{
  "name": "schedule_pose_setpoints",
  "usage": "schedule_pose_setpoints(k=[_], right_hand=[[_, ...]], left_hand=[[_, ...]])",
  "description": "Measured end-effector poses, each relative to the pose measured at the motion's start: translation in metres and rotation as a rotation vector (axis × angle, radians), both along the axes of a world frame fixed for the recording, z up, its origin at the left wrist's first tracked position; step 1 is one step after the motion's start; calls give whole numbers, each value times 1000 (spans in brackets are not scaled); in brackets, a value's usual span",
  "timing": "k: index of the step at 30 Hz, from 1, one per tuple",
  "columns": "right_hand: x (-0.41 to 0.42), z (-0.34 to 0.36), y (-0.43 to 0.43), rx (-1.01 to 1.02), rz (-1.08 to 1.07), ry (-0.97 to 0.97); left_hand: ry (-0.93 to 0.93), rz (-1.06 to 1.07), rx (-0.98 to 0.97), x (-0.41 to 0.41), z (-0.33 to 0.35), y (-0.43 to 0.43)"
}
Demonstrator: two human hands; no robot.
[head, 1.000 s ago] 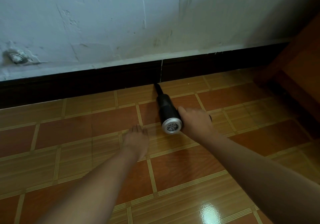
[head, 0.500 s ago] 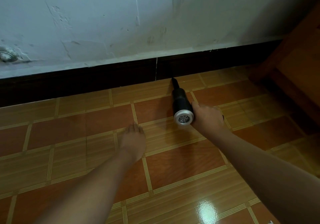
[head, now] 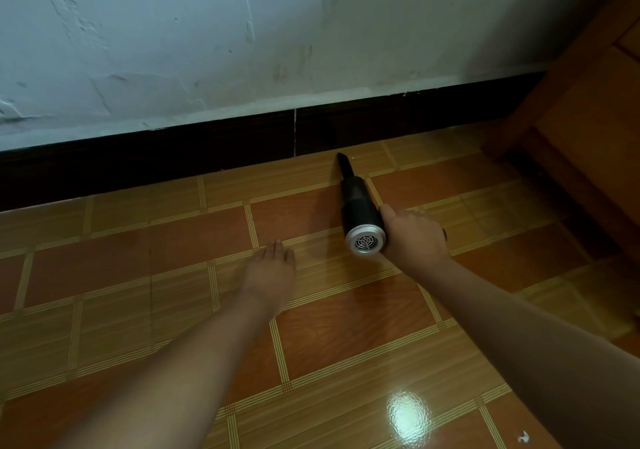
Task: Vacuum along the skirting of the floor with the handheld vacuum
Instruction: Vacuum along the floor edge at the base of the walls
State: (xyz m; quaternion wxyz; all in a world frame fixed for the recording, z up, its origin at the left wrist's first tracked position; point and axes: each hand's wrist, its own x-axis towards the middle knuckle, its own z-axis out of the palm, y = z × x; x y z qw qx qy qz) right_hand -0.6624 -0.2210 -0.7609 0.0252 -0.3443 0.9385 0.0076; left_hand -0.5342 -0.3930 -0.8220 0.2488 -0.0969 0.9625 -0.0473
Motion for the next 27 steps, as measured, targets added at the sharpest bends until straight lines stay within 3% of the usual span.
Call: schedule_pose_setpoints(k=[27], right_hand=[[-2,-1,15,23,16,3]], left_hand=[[15,13,-24,-3,-3,5]])
